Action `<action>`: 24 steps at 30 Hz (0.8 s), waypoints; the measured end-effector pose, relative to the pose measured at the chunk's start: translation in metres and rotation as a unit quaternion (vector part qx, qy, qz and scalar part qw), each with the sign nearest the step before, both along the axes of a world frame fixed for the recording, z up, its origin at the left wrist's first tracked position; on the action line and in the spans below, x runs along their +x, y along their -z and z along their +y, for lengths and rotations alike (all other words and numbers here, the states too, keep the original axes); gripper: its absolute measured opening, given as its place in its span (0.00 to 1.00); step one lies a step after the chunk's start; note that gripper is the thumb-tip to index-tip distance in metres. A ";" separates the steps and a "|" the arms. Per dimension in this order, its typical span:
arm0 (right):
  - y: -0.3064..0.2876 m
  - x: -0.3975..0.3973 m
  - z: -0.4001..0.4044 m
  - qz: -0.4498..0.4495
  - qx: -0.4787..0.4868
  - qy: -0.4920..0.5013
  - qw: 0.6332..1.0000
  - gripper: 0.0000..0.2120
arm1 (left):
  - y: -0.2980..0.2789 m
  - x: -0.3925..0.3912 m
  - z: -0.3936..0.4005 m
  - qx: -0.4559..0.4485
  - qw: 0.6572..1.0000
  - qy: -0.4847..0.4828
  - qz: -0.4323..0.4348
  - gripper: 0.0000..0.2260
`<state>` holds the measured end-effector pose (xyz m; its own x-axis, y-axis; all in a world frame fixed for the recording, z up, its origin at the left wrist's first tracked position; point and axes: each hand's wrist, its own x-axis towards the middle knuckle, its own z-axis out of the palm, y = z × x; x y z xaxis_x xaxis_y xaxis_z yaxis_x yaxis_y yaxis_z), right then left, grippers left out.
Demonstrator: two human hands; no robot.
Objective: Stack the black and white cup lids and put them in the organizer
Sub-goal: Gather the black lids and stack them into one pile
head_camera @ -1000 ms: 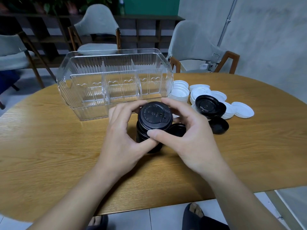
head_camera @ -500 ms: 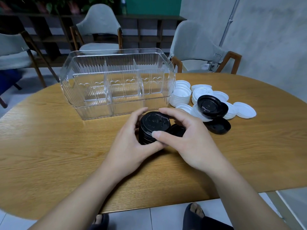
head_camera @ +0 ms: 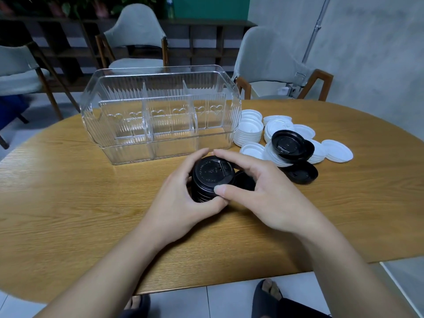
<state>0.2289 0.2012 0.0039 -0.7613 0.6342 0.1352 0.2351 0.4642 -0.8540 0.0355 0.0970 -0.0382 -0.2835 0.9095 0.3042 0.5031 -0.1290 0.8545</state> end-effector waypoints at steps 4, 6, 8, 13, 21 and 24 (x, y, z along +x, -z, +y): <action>-0.002 -0.002 -0.003 -0.008 0.021 0.040 0.999 0.31 | 0.001 0.001 0.000 0.000 1.000 -0.018 0.008 0.42; -0.001 -0.003 -0.005 -0.013 0.043 0.060 0.997 0.31 | 0.002 0.001 0.000 -0.002 0.999 -0.026 0.018 0.43; -0.001 -0.005 -0.007 -0.015 0.063 0.080 0.995 0.31 | 0.003 0.002 0.000 -0.006 0.999 -0.032 0.029 0.44; -0.003 -0.010 -0.015 -0.006 0.099 0.112 0.989 0.28 | 0.002 0.002 0.000 -0.012 0.998 -0.047 0.051 0.45; 0.003 -0.009 -0.017 -0.003 0.056 0.100 0.993 0.38 | 0.002 0.005 -0.002 0.001 1.000 -0.018 0.016 0.41; 0.002 0.001 -0.011 -0.012 0.033 0.084 0.996 0.42 | 0.002 0.006 -0.002 0.015 1.000 -0.008 0.009 0.42</action>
